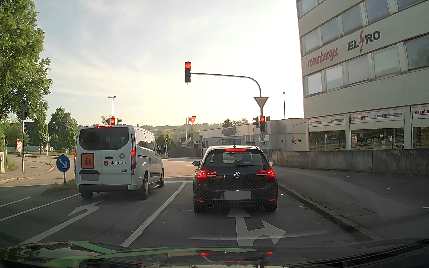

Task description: Follow the waypoints while adhering to traffic rules and regulations

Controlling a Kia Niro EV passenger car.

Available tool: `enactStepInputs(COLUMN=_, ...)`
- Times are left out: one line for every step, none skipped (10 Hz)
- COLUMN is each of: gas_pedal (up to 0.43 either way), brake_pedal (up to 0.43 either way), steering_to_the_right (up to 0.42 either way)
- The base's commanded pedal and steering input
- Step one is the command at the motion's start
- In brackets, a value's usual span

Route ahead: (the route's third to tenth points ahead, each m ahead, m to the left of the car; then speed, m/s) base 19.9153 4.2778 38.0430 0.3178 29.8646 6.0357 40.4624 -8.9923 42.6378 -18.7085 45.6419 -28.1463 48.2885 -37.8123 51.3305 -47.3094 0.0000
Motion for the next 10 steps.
enactStepInputs(gas_pedal=0.0, brake_pedal=0.518, steering_to_the_right=-0.021)
enactStepInputs(gas_pedal=0.0, brake_pedal=0.518, steering_to_the_right=-0.021)
enactStepInputs(gas_pedal=0.0, brake_pedal=0.518, steering_to_the_right=-0.021)
enactStepInputs(gas_pedal=0.0, brake_pedal=0.518, steering_to_the_right=-0.021)
enactStepInputs(gas_pedal=0.0, brake_pedal=0.518, steering_to_the_right=-0.021)
enactStepInputs(gas_pedal=0.0, brake_pedal=0.518, steering_to_the_right=-0.021)
enactStepInputs(gas_pedal=0.0, brake_pedal=0.518, steering_to_the_right=-0.021)
enactStepInputs(gas_pedal=0.0, brake_pedal=0.518, steering_to_the_right=-0.021)
enactStepInputs(gas_pedal=0.0, brake_pedal=0.518, steering_to_the_right=-0.021)
enactStepInputs(gas_pedal=0.0, brake_pedal=0.518, steering_to_the_right=-0.021)
